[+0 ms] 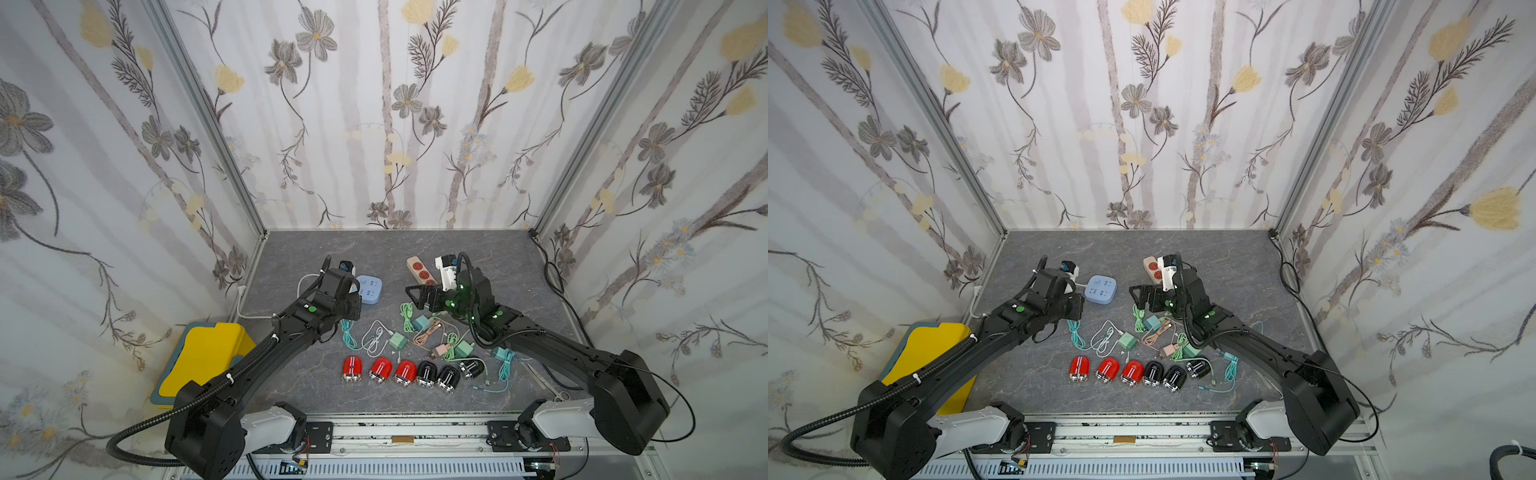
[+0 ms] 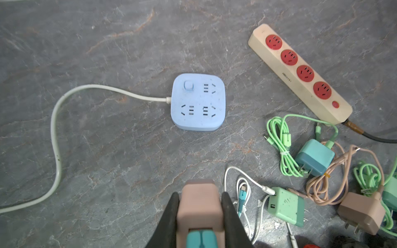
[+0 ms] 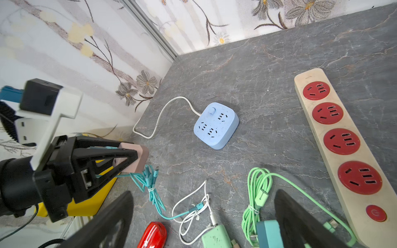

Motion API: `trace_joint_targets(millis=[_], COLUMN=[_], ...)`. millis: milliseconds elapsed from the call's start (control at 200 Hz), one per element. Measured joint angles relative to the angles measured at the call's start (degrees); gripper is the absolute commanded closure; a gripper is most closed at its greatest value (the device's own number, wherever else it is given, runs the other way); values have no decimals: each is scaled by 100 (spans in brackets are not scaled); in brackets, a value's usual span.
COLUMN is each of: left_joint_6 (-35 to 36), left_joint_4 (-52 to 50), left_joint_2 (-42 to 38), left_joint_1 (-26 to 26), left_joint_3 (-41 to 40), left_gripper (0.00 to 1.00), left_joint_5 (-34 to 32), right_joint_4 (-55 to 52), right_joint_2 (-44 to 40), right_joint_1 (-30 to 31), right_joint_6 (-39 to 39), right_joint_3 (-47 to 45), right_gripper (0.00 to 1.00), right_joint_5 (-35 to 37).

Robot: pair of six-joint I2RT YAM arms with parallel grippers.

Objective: Unplug the electric shaver
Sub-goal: Place the plug at the center of the board.

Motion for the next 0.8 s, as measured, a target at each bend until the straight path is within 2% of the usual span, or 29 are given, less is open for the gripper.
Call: trace_joint_targets(millis=[250,485,694,804], left_joint_6=[-278,-501,-761,-887], left_joint_4=[96,295,422,533], left_joint_2=[297,850,1228,1292], left_joint_1=[-164,-433,-481,-485], left_joint_3=[-409,-505,-719,-761], left_gripper=[84,83,78,69], left_joint_5=[-17,-146,-133,-125], right_joint_4=[26,20,17,17], right_joint_2=[-339,-356,-354,-348], right_joint_1=[-7,-11,-15,-15], right_joint_6=[-90,-105,-107,-107], right_joint_3=[-592,-667,-667,-667], right_gripper=[0,0,0,0], right_joint_5=[-9,-7,-2,-2])
